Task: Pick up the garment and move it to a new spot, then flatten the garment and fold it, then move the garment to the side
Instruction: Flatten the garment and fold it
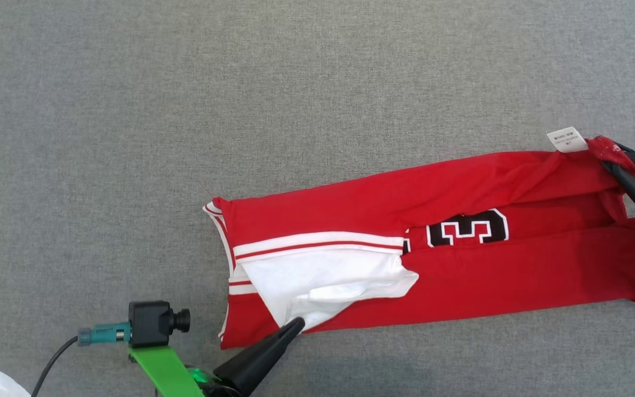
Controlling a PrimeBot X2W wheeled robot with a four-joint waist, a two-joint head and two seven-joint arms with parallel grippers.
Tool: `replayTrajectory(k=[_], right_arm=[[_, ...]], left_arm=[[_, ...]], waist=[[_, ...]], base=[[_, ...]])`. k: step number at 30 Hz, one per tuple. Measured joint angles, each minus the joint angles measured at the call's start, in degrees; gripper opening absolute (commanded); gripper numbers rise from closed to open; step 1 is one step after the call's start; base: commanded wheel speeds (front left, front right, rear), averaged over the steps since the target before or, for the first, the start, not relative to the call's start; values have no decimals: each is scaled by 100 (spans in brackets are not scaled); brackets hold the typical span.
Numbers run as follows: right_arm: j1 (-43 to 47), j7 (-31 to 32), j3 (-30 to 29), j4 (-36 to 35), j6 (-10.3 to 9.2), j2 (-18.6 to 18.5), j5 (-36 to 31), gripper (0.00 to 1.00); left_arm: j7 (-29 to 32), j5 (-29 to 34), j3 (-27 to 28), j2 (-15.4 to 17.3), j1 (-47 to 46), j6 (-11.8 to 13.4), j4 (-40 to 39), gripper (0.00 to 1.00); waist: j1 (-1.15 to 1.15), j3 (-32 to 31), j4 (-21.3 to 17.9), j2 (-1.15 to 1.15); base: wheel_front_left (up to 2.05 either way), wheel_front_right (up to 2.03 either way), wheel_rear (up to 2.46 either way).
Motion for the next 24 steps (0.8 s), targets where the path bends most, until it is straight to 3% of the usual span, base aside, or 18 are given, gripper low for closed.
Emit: replayTrajectory(k=[5,6,7,9,10,11,12,13,20,24], right_arm=[[204,0,-13,-183,1,-144,-130,0],[252,0,-35,-158,0,-160,-129,0],[300,0,-35,-152,1,-183,-130,0],[400,1,-35,-110,0,-208,-145,0],[458,0,-33,-71,1,-211,-146,14],[503,0,-24,-23,1,-215,-158,36],[530,0,-27,13,1,-214,-174,87],[539,0,-26,66,0,-212,-189,100],[602,0,258,180,1,-225,-383,100],[734,0,49,366,1,-212,-25,100]], left_arm=[[-79,64,57,126,103,59,423,0],[-88,164,56,167,103,101,519,4],[-114,248,62,174,103,152,598,35],[-151,353,57,180,83,209,716,67],[-170,380,69,185,82,227,739,98],[-214,388,91,180,81,242,742,100],[-232,385,109,166,73,242,733,100],[-230,380,103,148,63,242,715,100],[-314,465,102,103,39,312,589,100],[-654,1043,288,326,40,642,427,100]], waist=[[0,-8,-41,0],[0,-15,-47,0],[0,-23,-54,0],[0,-46,-64,0],[0,-57,-70,0],[0,-64,-82,0],[0,-70,-95,0],[0,-77,-106,0],[0,-189,-171,0],[0,-260,-231,0]], base=[[0,0,0],[0,0,0],[0,0,0],[0,0,0],[0,0,0],[0,0,0],[0,0,0],[0,0,0],[0,0,0],[0,0,0]])
